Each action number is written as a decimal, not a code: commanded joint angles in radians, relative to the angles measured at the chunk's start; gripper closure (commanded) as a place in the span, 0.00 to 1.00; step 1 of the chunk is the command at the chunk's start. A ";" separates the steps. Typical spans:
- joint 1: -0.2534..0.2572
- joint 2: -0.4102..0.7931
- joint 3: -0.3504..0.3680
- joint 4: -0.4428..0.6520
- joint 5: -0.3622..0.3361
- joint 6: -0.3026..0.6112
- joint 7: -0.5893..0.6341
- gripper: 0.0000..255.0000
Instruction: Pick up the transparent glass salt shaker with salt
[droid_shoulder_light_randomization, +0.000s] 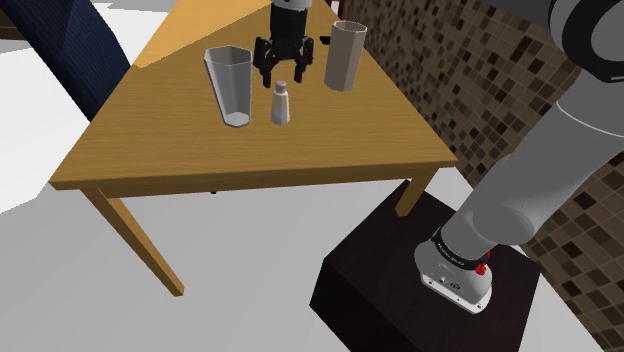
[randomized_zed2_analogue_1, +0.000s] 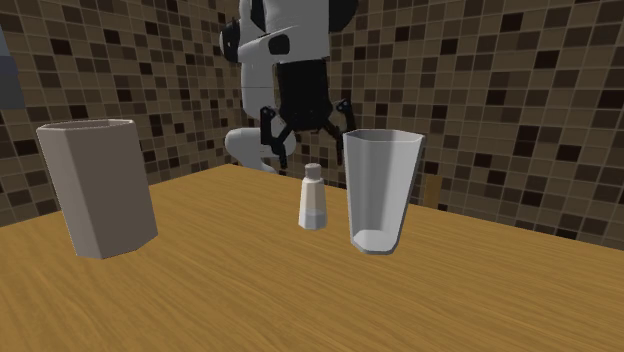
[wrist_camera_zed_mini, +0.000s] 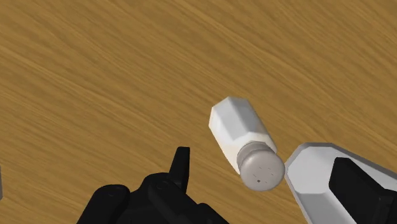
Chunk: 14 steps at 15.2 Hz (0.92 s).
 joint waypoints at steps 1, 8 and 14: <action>0.001 -0.003 0.001 -0.033 0.001 0.029 0.000 0.00; 0.001 -0.004 0.001 -0.041 0.001 0.036 -0.001 1.00; 0.001 -0.003 0.001 -0.027 0.001 0.023 0.001 1.00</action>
